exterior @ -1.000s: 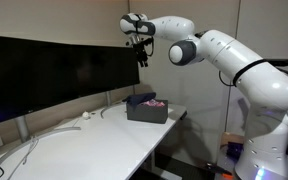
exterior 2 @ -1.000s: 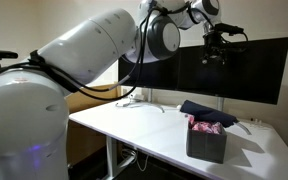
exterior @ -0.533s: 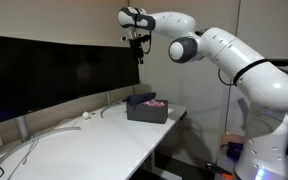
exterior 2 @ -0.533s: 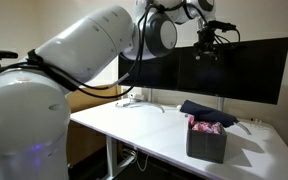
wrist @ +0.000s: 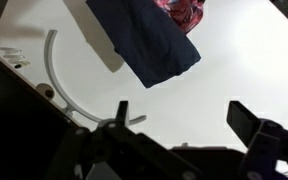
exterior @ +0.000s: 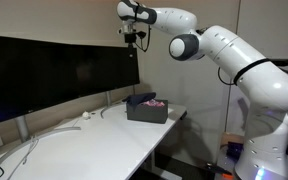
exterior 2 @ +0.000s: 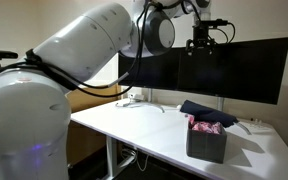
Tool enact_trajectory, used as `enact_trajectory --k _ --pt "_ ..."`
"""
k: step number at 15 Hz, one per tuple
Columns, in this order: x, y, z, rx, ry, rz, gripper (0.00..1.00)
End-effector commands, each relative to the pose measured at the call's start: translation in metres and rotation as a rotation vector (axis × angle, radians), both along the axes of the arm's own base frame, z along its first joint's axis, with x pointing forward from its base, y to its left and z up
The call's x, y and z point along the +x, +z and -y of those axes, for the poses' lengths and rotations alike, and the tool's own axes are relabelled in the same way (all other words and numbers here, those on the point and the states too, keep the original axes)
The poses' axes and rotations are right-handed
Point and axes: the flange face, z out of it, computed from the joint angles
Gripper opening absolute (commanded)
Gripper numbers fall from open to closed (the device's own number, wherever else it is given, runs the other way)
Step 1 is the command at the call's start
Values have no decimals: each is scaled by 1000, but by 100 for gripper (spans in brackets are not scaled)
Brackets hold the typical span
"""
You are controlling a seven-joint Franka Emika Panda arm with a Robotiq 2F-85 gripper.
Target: Put the pink and blue cloth in the grey box
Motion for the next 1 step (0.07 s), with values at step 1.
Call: enact_trajectory --k 1 --pt "0 2 -1 1 -7 2 100"
